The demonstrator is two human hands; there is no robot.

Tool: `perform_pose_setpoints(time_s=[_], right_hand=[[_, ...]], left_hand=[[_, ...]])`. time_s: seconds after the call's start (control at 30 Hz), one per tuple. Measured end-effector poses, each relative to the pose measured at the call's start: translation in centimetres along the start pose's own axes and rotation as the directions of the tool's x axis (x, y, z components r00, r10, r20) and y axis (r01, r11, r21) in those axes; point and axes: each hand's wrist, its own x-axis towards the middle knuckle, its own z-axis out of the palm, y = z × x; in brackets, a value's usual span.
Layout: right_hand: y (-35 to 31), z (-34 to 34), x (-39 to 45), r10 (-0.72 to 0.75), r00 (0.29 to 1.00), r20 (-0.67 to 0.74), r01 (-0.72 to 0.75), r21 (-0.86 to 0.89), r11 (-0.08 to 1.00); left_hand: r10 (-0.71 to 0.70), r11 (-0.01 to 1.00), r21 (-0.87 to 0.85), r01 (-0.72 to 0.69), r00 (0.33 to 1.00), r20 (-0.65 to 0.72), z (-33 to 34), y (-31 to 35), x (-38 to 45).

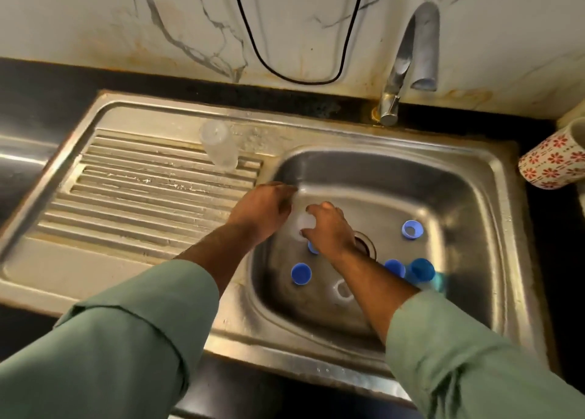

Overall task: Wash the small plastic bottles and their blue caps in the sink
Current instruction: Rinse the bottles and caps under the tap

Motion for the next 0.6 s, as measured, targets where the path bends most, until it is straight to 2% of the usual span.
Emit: perform_pose_setpoints(time_s=[0.1, 0.17, 0.2, 0.23, 0.27, 0.3, 0.33, 0.37, 0.47, 0.5, 0.6], right_hand=[[0.7, -3.0, -1.1, 0.024, 0.988, -0.154, 0.020, 0.278, 0.960], [0.7, -5.9, -1.5, 0.058, 0.972, -0.228, 0.043, 0.414, 0.909], [0.6, -7.2, -1.7, 0.075, 0.971, -0.227, 0.043, 0.477, 0.878], [0.7, -8.8, -1.9, 0.091, 0.971, -0.222, 0.044, 0.538, 0.842], [0.5, -9.9, -2.1, 0.098, 0.970, -0.222, 0.054, 0.590, 0.806], [0.3, -10.9, -2.1, 0.104, 0.966, -0.238, 0.069, 0.622, 0.780], [0.3, -11.9, -2.1, 0.111, 0.958, -0.264, 0.085, 0.632, 0.770], [0.2, -12.8, -2.1, 0.105, 0.957, -0.271, 0.092, 0.625, 0.775], [0.4, -14.8, -1.3, 0.083, 0.972, -0.221, 0.045, 0.519, 0.854], [0.7, -15.2, -1.0, 0.080, 0.974, -0.213, 0.037, 0.493, 0.869], [1.4, -15.6, 0.1, 0.088, 0.969, -0.232, 0.041, 0.498, 0.866]], left_hand=[[-0.023, 0.993, -0.114, 0.016, 0.998, -0.059, -0.7, 2.2, 2.4], [-0.128, 0.923, -0.378, 0.072, 0.984, -0.124, -1.8, 5.0, 4.6], [-0.211, 0.812, -0.574, 0.104, 0.970, -0.123, -2.7, 6.6, 5.7], [-0.266, 0.661, -0.741, 0.120, 0.960, -0.083, -3.7, 8.5, 7.0], [-0.289, 0.532, -0.839, 0.112, 0.956, -0.056, -4.8, 10.0, 8.2], [-0.285, 0.481, -0.872, 0.095, 0.957, -0.052, -5.7, 11.2, 9.3], [-0.254, 0.484, -0.872, 0.074, 0.966, -0.058, -6.6, 12.4, 10.4], [-0.219, 0.540, -0.838, 0.074, 0.974, -0.055, -7.1, 13.0, 11.5], [-0.065, 0.847, -0.525, 0.084, 0.996, 0.056, -7.1, 14.7, 13.7], [-0.018, 0.898, -0.435, 0.071, 0.992, 0.125, -6.6, 15.2, 14.1], [0.025, 0.901, -0.431, 0.051, 0.985, 0.169, -4.9, 15.3, 15.6]])
